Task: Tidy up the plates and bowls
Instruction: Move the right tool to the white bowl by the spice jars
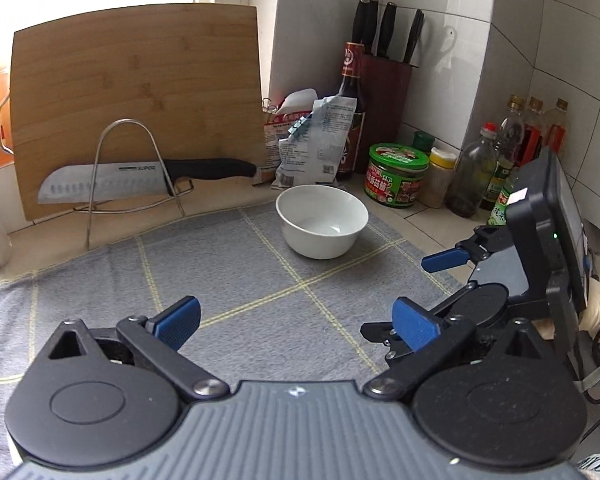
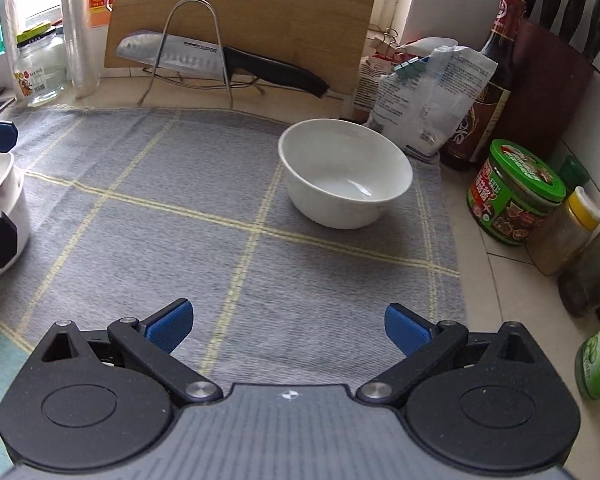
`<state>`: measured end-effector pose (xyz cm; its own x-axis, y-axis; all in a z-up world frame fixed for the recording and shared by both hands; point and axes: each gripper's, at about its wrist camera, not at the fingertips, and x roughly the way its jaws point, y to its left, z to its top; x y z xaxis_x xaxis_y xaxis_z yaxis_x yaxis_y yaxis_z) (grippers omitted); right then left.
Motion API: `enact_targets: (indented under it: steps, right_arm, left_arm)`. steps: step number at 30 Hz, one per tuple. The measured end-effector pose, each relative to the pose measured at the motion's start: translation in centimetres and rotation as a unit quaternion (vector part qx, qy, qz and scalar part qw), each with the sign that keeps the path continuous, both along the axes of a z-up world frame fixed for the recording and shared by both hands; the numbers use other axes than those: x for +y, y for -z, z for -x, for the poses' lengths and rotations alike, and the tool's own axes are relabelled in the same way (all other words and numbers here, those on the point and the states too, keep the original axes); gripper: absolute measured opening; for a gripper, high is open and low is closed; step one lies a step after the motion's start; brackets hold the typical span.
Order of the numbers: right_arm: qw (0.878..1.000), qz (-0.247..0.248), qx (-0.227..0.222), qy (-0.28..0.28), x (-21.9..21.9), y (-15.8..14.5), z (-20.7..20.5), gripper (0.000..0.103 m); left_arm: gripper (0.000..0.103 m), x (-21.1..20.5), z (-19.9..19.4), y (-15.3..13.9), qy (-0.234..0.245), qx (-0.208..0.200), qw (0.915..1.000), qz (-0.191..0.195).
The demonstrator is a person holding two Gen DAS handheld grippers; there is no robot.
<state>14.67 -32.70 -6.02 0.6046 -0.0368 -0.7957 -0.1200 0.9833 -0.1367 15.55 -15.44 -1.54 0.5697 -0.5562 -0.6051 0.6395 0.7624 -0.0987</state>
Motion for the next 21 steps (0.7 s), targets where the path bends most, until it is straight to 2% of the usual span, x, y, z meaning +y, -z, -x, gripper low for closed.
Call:
enact_targets:
  steps: [4,8,11,15,21]
  right_arm:
    - [1.000,0.004,0.013,-0.006,-2.7,0.8,-0.4,0.103]
    - [1.000,0.004,0.017,-0.009,-4.6,1.4,-0.4,0.103]
    - [1.000,0.003,0.015,-0.011,-5.6,1.4,-0.3,0.103]
    - [1.000,0.008,0.017,-0.014,-6.8,1.4,-0.5,0.103]
    - [1.000,0.023,0.010,-0.009,-8.5,0.4,-0.6,0.103]
  left_arm:
    - [0.101,-2.8,-1.3,1.7,-0.026,0.012,0.9996,0.002]
    - [0.101,-5.3,-3.2,3.5,-0.050,0.012,0.9986,-0.013]
    - [0.101,-7.3,-4.4,4.8,-0.053,0.003,0.9980,-0.035]
    - [0.101,-9.4,-5.7,6.7,-0.048,0.014,0.9972,-0.056]
    - [0.101,-11.4,-6.7,8.0,-0.025,0.002,0.9965,-0.080]
